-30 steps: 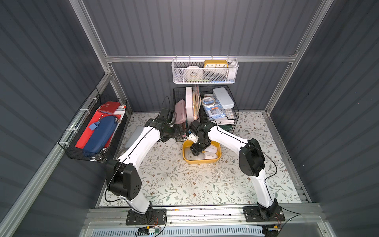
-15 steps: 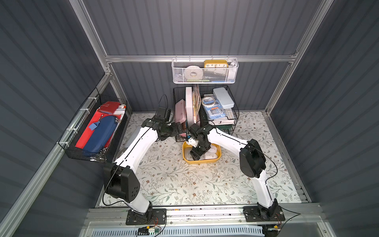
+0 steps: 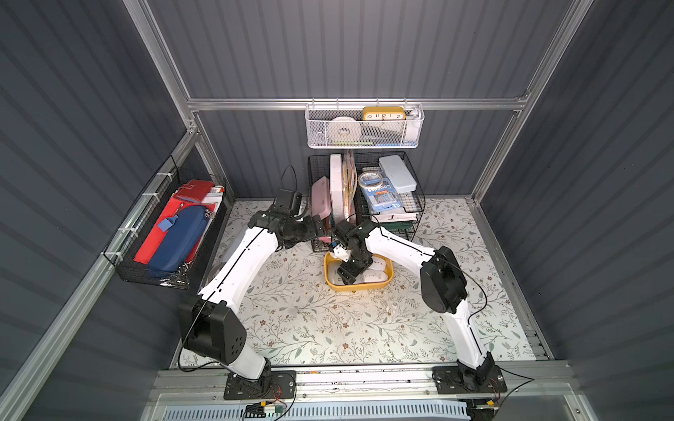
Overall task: Take out the mouse from the storage box
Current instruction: Pick up the mouse from the storage box.
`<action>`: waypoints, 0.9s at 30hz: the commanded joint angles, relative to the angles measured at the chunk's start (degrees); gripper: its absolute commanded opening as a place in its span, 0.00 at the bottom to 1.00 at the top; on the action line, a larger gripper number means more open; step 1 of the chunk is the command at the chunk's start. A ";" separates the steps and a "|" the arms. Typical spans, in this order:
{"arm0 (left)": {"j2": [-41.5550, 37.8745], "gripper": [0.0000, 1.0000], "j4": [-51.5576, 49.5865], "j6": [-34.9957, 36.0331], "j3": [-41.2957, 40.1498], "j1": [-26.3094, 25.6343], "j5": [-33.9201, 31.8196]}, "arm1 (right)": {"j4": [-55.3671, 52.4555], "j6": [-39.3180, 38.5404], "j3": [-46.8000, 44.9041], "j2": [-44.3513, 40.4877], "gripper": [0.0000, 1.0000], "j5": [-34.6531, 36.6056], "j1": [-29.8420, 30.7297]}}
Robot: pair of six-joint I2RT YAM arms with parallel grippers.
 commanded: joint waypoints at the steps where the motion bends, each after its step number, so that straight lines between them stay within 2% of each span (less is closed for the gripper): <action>1: -1.69 0.94 0.19 1.37 1.66 0.21 0.66 | 9.36 2.01 -0.60 4.53 0.74 1.83 0.18; 5: -1.68 0.94 0.45 1.41 1.62 0.21 0.06 | 15.13 6.77 -1.17 2.48 0.74 3.95 -1.11; 10: -1.47 0.94 0.89 1.39 1.57 0.21 -0.05 | 19.83 8.98 -3.99 -0.87 0.76 16.80 -1.46; 15: -1.07 0.94 0.98 1.54 2.18 0.21 0.09 | 21.39 9.22 -6.60 -3.44 0.77 20.18 -2.22; 20: -1.15 0.94 1.07 1.57 2.36 0.21 0.19 | 22.92 9.28 -8.06 -4.40 0.79 18.70 -2.69; 27: -1.68 0.95 1.33 1.93 1.84 0.21 0.23 | 23.25 7.50 -7.28 -3.84 0.81 8.41 -3.88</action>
